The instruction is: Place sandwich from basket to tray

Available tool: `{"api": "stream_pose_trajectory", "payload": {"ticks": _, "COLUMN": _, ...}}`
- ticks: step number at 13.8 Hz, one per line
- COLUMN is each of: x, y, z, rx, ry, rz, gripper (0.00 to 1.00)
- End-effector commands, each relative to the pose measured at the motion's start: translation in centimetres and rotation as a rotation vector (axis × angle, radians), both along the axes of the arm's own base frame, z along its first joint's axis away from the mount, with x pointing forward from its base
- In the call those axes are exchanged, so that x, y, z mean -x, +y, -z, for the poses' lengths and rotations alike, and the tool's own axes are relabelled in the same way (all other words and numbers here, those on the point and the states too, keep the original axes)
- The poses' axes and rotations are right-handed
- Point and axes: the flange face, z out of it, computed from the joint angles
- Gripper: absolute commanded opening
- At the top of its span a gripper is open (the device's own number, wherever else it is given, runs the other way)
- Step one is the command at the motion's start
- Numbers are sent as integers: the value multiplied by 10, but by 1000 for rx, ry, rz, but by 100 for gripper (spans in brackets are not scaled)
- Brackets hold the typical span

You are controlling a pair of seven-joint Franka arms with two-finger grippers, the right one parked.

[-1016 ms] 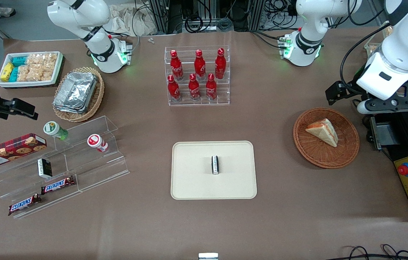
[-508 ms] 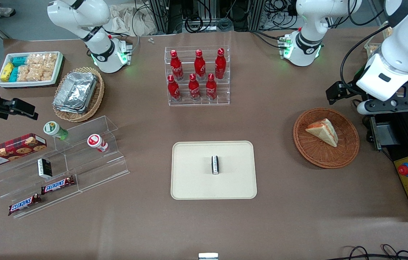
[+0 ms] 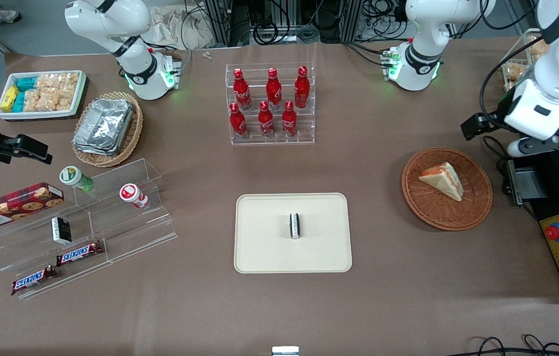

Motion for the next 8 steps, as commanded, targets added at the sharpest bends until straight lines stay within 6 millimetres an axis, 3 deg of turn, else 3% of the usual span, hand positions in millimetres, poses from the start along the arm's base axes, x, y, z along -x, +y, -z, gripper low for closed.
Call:
{"api": "stream_pose_trajectory", "payload": {"ticks": 1, "x": 26, "y": 23, "z": 18, "rx": -5, "ry": -22, "rz": -102, "gripper": 100}}
{"api": "stream_pose_trajectory", "payload": {"ticks": 3, "x": 33, "y": 38, "z": 42, "rx": -6, "ry": -28, "rz": -222, "gripper": 100}}
{"api": "stream_pose_trajectory", "payload": {"ticks": 8, "x": 44, "y": 39, "z": 119, "rx": -22, "ry": -59, "rz": -416, "gripper": 100}}
